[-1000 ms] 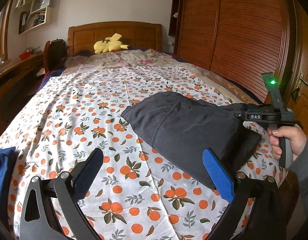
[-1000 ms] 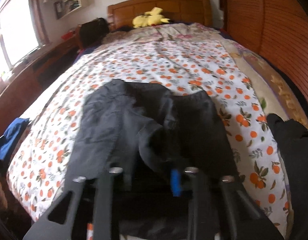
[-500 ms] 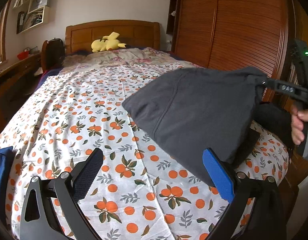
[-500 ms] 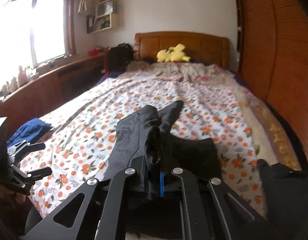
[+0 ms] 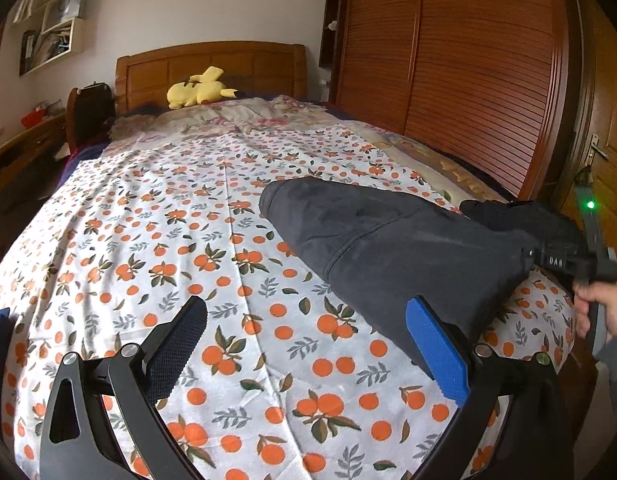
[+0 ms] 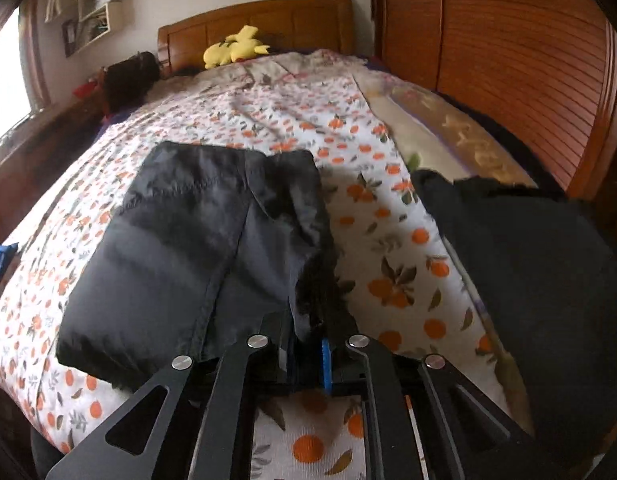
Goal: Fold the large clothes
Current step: 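Grasp the folded jacket's edge with the right gripper, then grasp the jacket with the left gripper while the right gripper holds it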
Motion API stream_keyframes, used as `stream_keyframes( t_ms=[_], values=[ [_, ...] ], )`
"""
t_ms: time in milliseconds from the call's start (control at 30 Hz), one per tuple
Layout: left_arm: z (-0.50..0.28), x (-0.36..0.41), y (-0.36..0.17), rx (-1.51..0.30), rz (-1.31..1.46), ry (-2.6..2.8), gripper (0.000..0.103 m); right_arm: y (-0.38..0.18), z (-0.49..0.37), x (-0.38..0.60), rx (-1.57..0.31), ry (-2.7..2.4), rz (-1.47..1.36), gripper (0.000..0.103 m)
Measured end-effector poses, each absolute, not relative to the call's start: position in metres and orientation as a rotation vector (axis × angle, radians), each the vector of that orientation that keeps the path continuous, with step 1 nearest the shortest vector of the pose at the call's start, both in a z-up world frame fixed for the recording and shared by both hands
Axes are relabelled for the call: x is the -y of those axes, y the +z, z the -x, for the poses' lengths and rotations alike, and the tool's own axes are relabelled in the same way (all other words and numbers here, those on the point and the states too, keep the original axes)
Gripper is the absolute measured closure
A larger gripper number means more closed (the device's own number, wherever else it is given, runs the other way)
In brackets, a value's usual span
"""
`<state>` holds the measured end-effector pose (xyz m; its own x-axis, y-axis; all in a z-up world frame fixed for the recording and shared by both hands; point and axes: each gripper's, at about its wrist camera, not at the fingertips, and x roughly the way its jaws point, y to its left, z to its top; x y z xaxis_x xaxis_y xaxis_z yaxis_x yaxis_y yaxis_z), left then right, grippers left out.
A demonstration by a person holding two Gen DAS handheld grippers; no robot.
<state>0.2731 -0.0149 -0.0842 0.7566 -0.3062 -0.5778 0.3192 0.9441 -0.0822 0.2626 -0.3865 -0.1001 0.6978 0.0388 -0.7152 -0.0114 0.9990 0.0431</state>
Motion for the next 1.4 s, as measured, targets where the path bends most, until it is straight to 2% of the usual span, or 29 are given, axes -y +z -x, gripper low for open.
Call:
stream_keyframes(
  t_ms=[67, 100, 133, 167, 233, 300, 567, 633, 667, 867, 1267, 1400],
  values=[
    [-0.277, 0.019, -0.085, -0.625, -0.027, -0.343, 0.003, -0.099, -0.263, 0.385, -0.795, 0.008, -0.022, 0.080],
    [-0.278, 0.021, -0.085, -0.622, -0.029, -0.345, 0.003, -0.096, -0.262, 0.386, -0.788, 0.008, -0.025, 0.070],
    [-0.280, 0.024, -0.085, -0.619, -0.032, -0.348, 0.003, -0.096, -0.256, 0.391, -0.780, 0.012, -0.030, 0.064],
    [-0.282, 0.026, -0.085, -0.619, -0.033, -0.349, 0.003, -0.093, -0.254, 0.391, -0.770, 0.016, -0.034, 0.061],
    [-0.286, 0.029, -0.086, -0.618, -0.035, -0.354, 0.003, -0.087, -0.252, 0.394, -0.747, 0.014, -0.044, 0.043],
    [-0.292, 0.035, -0.088, -0.616, -0.042, -0.361, 0.003, -0.080, -0.250, 0.397, -0.716, 0.012, -0.060, 0.035],
    [-0.333, 0.060, -0.101, -0.621, -0.079, -0.379, 0.003, -0.111, -0.267, 0.397, -0.785, 0.028, -0.075, 0.033],
    [-0.345, 0.065, -0.106, -0.626, -0.089, -0.379, 0.003, -0.122, -0.269, 0.399, -0.803, 0.020, -0.085, 0.023],
    [-0.355, 0.069, -0.109, -0.631, -0.099, -0.378, 0.003, -0.128, -0.270, 0.400, -0.813, 0.015, -0.086, 0.022],
    [-0.398, 0.082, -0.124, -0.652, -0.122, -0.366, 0.003, -0.154, -0.271, 0.402, -0.867, 0.042, -0.126, 0.022],
    [-0.491, 0.090, -0.139, -0.684, -0.142, -0.339, 0.003, -0.162, -0.271, 0.406, -0.879, 0.075, -0.190, 0.022],
    [-0.522, 0.089, -0.144, -0.717, -0.143, -0.320, 0.003, -0.162, -0.269, 0.405, -0.876, 0.083, -0.205, 0.027]
  ],
)
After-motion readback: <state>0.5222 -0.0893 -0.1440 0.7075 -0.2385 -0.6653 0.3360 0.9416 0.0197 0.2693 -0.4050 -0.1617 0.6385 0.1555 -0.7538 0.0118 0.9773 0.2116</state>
